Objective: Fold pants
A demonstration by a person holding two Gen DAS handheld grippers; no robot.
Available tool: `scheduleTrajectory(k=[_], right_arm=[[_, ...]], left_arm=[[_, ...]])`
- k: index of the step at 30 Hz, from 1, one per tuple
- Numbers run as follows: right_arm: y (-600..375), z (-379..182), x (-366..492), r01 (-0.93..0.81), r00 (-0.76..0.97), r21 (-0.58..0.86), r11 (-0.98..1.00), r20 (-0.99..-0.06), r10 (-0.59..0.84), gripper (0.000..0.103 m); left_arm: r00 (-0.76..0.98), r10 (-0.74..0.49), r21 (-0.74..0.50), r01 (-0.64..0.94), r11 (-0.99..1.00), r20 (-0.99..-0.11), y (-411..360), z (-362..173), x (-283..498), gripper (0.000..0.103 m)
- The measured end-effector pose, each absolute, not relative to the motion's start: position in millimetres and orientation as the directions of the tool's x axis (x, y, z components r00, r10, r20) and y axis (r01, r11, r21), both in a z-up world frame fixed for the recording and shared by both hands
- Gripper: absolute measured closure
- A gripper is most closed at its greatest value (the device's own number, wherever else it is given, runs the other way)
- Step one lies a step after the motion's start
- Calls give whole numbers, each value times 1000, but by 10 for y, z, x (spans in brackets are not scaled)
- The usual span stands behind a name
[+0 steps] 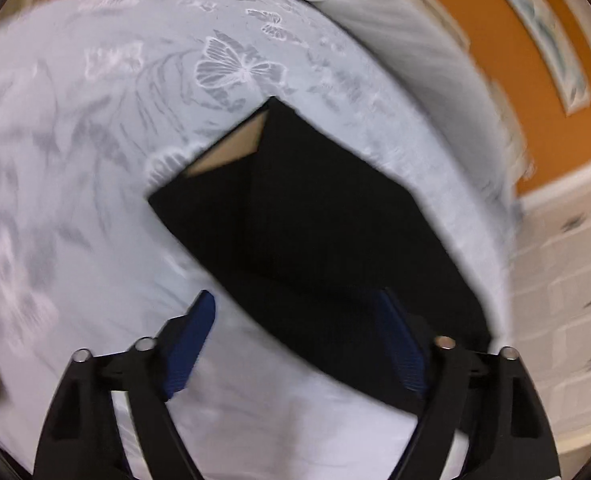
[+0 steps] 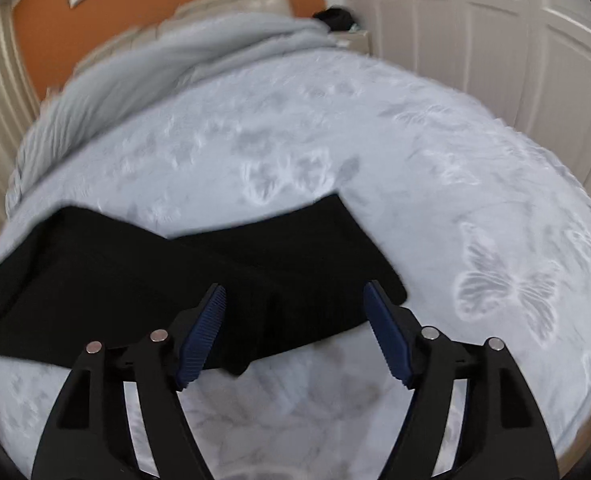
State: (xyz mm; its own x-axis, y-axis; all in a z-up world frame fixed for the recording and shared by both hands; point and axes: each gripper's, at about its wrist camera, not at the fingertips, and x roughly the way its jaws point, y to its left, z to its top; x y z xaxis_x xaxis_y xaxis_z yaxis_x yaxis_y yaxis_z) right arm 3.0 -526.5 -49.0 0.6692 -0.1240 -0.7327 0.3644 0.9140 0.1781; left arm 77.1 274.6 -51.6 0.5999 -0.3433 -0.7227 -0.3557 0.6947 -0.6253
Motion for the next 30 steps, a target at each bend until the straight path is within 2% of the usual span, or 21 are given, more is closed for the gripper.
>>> scheduleTrajectory(k=[2,4,10,11,12,13,15,18,19,21,22,23,24,27,28,30], right_arm=[[-5175,-297,-54,369,693,212,905,-711,-116,27],[-5027,-117,-104,349,739,313,883,-671,-54,18],[-4709,-198,114,274,791,631,726,-577,203,17],[-4700,-268,187,287,789,654,700,-576,214,17],[-4693,-346,256,300,785,668,681,-578,221,17],[-4699,-451,360,320,777,680,660,-587,228,17],[-4729,-632,513,356,762,697,623,-602,237,20],[-4835,-890,712,445,717,675,588,-662,217,21],[-4876,-960,766,469,711,671,574,-673,206,24],[-4965,-1029,826,488,723,679,548,-666,182,39],[-5006,-1023,855,493,731,668,557,-665,151,67],[-5024,-1001,886,491,731,654,575,-668,137,103],[-5039,-965,913,479,736,653,587,-663,138,103],[-5061,-548,768,380,830,698,607,-547,108,103],[-5034,-300,674,335,860,676,656,-503,80,103],[-5000,-55,533,325,870,615,719,-492,28,100]], left_arm=[[617,-420,-709,-347,614,-666,2658,-490,821,14],[625,-464,-761,-366,536,-627,2552,-577,940,14],[627,-575,-844,-467,262,-525,2374,-1249,1283,17],[634,-574,-848,-469,249,-519,2398,-1276,1309,23],[643,-567,-851,-465,246,-515,2389,-1279,1341,35],[645,-567,-854,-454,254,-512,2385,-1255,1361,43],[646,-575,-864,-403,302,-502,2357,-1168,1460,76],[624,-585,-856,-362,370,-517,2346,-1072,1588,99],[616,-597,-857,-350,378,-514,2341,-1073,1641,100],[609,-597,-852,-356,384,-523,2350,-1116,1709,101],[609,-598,-854,-354,382,-520,2344,-1131,1697,101],[616,-596,-857,-351,377,-515,2346,-1117,1722,101],[629,-594,-865,-338,372,-501,2355,-1061,1720,101],[693,-565,-875,-210,436,-448,2382,-589,1648,101],[714,-548,-867,-168,470,-435,2408,-423,1599,101],[741,-502,-836,-145,529,-447,2477,-228,1487,101]])
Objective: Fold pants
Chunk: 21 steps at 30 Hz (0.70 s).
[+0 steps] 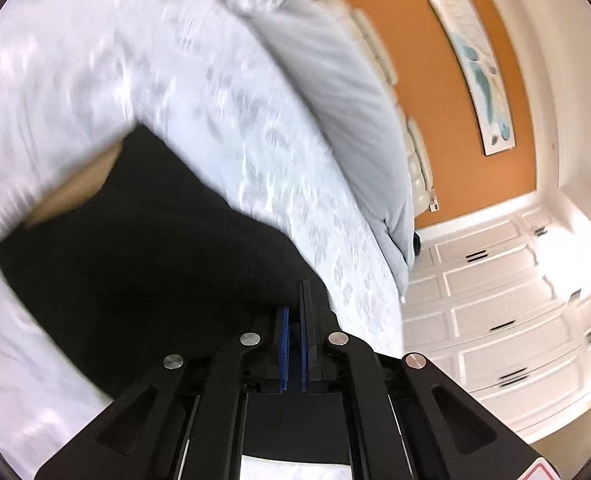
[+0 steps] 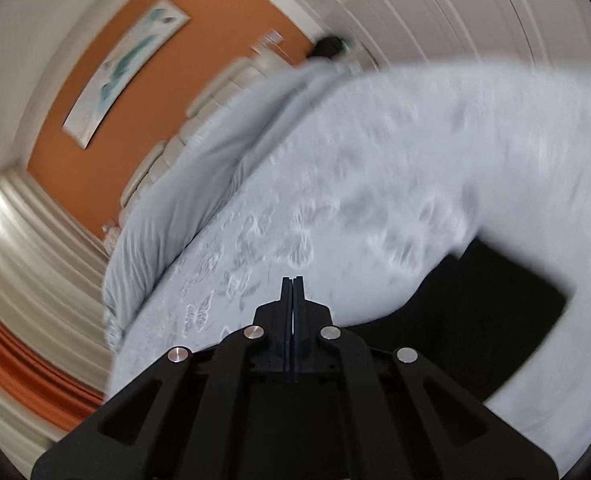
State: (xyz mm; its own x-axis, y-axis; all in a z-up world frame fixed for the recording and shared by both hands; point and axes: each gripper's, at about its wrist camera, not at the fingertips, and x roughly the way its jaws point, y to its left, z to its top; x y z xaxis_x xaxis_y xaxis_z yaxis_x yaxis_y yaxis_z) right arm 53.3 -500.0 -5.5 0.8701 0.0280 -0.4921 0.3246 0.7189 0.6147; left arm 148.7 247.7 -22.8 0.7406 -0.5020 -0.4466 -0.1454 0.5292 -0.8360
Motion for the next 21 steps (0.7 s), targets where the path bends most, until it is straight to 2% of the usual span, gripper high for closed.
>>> scheduleTrajectory(k=[2,4,7,8,9,10,11,17,20,21], right_arm=[[-5017,-65,395,363,847,572,736,-532,-4,93],[-5096,-284,318,435,785,559,706,-619,7,81],[-5118,-617,259,508,691,550,662,-720,68,80],[-5090,-660,251,506,684,562,654,-724,93,76],[-5056,-663,233,497,688,577,649,-718,111,68],[-4998,-667,254,481,693,594,645,-708,136,38],[-4953,-661,269,470,698,605,643,-701,150,22],[-4535,-641,748,380,705,656,653,-662,255,21],[-4356,-768,1133,395,668,614,684,-703,245,22],[-4344,-828,1191,409,657,600,688,-717,235,25]], left_arm=[[722,-459,-804,-228,549,-518,2579,-341,1429,101],[683,-449,-795,-340,502,-576,2683,-611,1402,101],[641,-477,-795,-419,439,-601,2702,-842,1339,101],[639,-469,-786,-413,460,-610,2662,-812,1332,101],[639,-460,-777,-401,485,-616,2650,-727,1434,101],[641,-448,-767,-387,512,-623,2642,-689,1409,101],[645,-430,-753,-378,538,-631,2618,-670,1423,101],[648,-415,-748,-398,531,-639,2630,-726,1459,101],[642,-423,-751,-404,523,-640,2911,-840,1180,101],[640,-426,-752,-401,524,-639,2931,-855,1133,101]])
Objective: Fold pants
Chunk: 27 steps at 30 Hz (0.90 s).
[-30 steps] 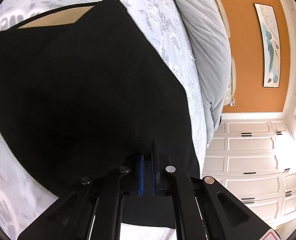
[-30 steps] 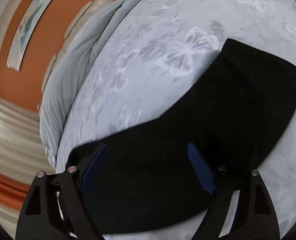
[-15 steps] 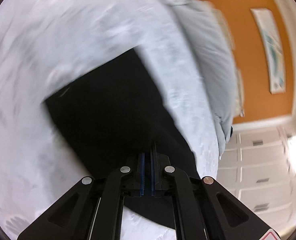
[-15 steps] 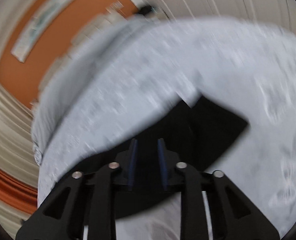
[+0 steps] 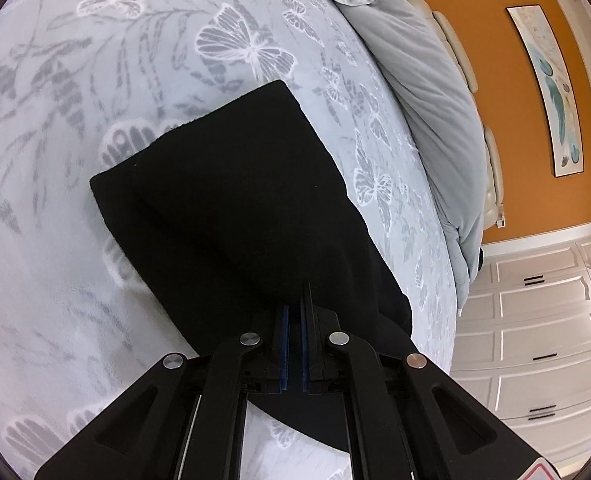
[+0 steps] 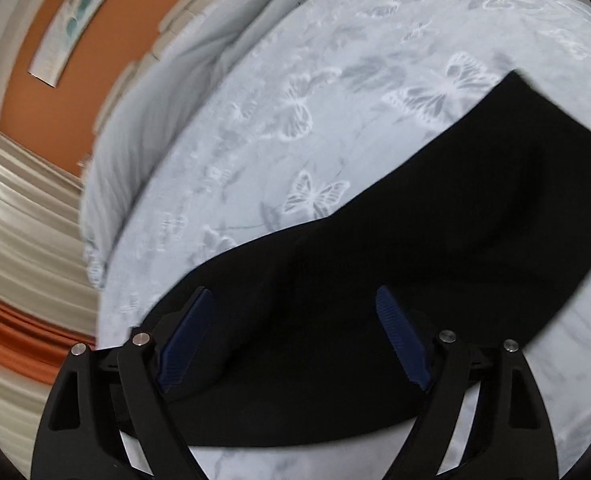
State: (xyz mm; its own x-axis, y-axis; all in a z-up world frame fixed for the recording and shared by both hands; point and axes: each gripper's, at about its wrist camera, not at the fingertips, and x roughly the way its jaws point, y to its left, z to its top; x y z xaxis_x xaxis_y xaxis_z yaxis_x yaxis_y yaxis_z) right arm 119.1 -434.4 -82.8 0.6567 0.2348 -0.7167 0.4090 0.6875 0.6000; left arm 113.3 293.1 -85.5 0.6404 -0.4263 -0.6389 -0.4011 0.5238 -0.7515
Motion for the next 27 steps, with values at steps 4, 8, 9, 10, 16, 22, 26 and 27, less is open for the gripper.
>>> scheduleTrajectory(k=[4,8,9,10,16,22,26,27], right_arm=[[-4396,-951,1282,424,671,606,673,-709,216,100],[-4354,-144,937,223,825,645,731,-524,211,100],[-4329,6,781,175,844,617,767,-495,206,100],[-4340,29,680,178,844,581,794,-505,180,100],[-4864,-1110,557,426,574,564,708,-773,271,94],[-5056,-852,413,420,709,642,641,-673,210,14],[-5191,-949,519,421,743,708,567,-628,231,37],[-5242,-1016,562,432,734,705,563,-637,234,49]], left_arm=[[641,-435,-754,-380,536,-633,2951,-807,1058,101],[651,-466,-776,-328,538,-598,3006,-714,1037,101],[644,-463,-766,-327,553,-609,3007,-703,1031,101],[633,-448,-745,-333,578,-631,3009,-705,1023,101],[530,-491,-719,-430,546,-691,3006,-1058,1006,99],[541,-442,-692,-463,554,-715,2962,-1049,920,86],[534,-430,-681,-487,547,-728,2946,-1102,933,85],[531,-425,-675,-490,551,-733,2936,-1104,940,85]])
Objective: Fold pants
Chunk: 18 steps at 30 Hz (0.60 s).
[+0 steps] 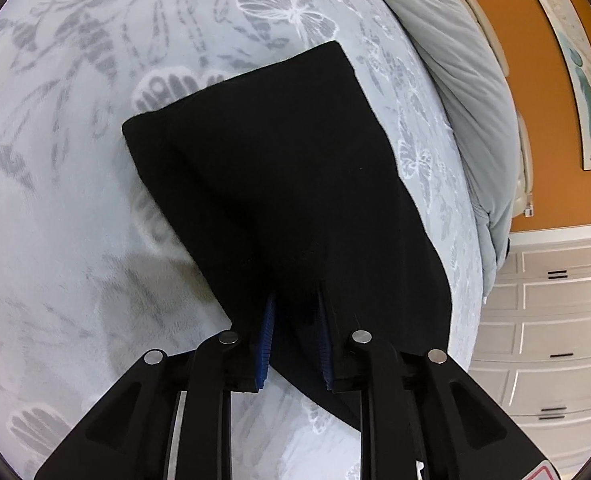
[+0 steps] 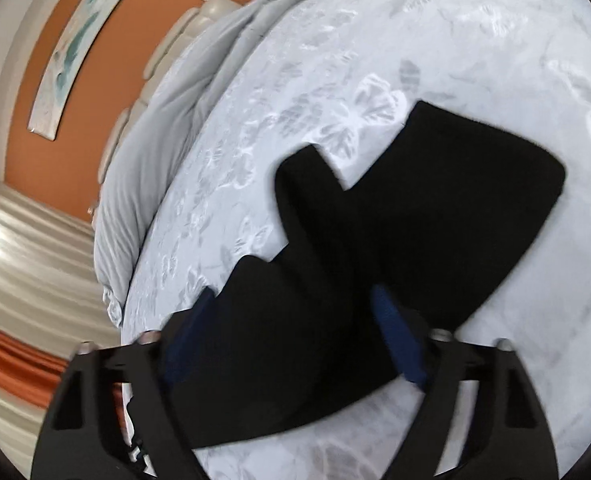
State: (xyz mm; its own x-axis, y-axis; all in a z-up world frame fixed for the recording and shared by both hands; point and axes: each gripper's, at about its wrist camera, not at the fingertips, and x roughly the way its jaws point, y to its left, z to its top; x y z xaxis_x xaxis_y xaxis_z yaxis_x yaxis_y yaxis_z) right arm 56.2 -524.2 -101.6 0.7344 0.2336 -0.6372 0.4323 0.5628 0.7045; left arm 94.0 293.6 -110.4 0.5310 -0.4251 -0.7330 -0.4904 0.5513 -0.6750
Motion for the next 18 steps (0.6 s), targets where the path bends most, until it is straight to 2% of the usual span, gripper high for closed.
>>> scheduleTrajectory(k=[1,3,5,7,8,9,10,13,15,16,17,18], right_arm=[[-5237,-1070,633,449,714,674,588,-665,217,84],[-5213,-1004,711,448,709,636,628,-681,184,90],[-5172,-533,604,337,817,676,655,-556,152,99],[-5146,-97,415,253,890,653,714,-447,94,99],[-5178,-44,330,269,897,626,732,-439,46,99],[-5271,-120,262,326,883,609,723,-469,-3,99],[-5433,-373,228,414,838,610,676,-545,-21,98],[-5805,-1248,184,630,648,577,521,-760,58,98],[-5878,-1278,120,602,692,645,471,-716,95,94],[-5866,-1145,124,595,700,632,496,-711,66,88],[-5825,-1028,137,572,719,621,535,-694,37,71],[-5788,-971,156,559,728,611,561,-685,22,59]], left_arm=[[530,-421,-671,-492,555,-736,2912,-1093,953,85],[526,-404,-655,-488,577,-748,2889,-1065,969,85],[524,-391,-642,-483,596,-757,2862,-1042,977,85],[517,-384,-630,-478,612,-765,2844,-1030,996,85],[513,-380,-623,-476,621,-770,2837,-1028,1007,85],[509,-378,-618,-475,626,-774,2831,-1031,1019,85],[506,-378,-616,-474,629,-775,2838,-1036,1026,85],[498,-379,-611,-473,635,-780,2845,-1048,1048,85],[501,-379,-614,-480,627,-778,2853,-1048,1039,84],[502,-377,-614,-482,625,-778,2847,-1044,1049,84],[504,-374,-613,-483,626,-779,2843,-1043,1049,83],[507,-373,-614,-482,625,-777,2830,-1039,1046,81]])
